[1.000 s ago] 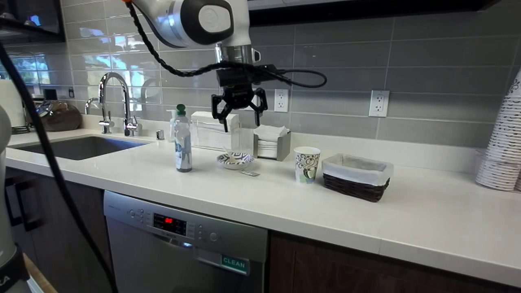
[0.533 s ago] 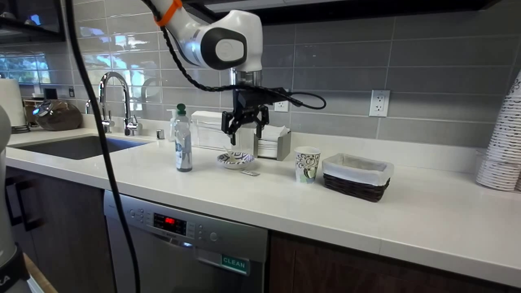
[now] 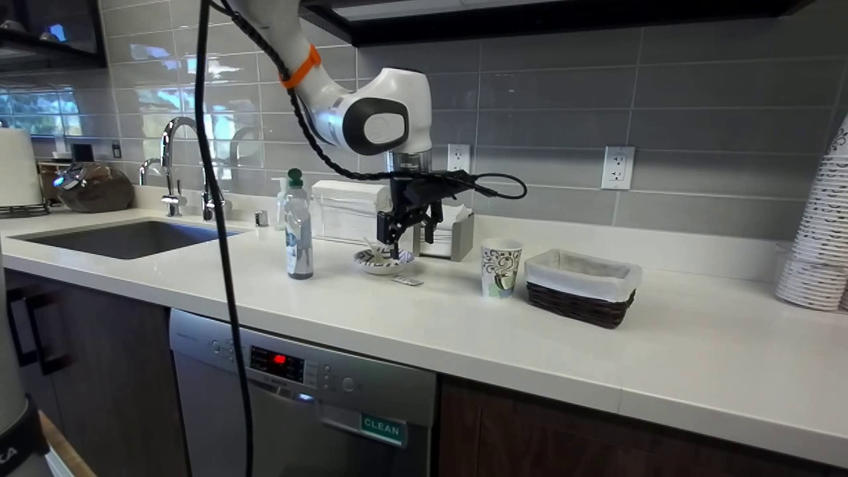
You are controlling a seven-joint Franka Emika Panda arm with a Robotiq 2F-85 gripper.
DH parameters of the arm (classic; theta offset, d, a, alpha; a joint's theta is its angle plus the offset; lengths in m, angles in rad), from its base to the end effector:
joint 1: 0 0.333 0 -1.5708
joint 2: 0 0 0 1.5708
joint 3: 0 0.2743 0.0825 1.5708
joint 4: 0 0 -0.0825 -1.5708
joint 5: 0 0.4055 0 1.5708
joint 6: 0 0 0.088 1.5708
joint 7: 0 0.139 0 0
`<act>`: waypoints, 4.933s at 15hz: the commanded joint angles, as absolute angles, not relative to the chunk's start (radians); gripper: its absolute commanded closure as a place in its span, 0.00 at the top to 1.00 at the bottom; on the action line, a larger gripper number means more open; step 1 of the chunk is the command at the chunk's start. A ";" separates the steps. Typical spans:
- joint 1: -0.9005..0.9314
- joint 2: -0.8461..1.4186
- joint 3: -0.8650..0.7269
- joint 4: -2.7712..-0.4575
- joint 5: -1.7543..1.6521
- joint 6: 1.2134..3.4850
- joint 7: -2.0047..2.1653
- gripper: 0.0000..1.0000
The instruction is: Put the white item on the countertop in the basket
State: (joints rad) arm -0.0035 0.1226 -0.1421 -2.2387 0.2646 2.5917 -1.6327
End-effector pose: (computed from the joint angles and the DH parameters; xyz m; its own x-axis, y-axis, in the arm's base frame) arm 0.5705 -0.0851 0.2504 0.2662 0.9515 0.1540 0.9290 -0.2959 0.2224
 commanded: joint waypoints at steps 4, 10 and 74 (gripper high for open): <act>-0.111 0.237 -0.019 -2.169 0.332 2.636 -1.726 1.00; -0.122 0.227 -0.008 -2.172 0.282 2.614 -1.673 1.00; -0.203 0.369 0.055 -1.933 0.167 2.406 -1.995 0.30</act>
State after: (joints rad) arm -0.2253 0.3210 0.0717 -1.9876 0.2235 2.4144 -1.9488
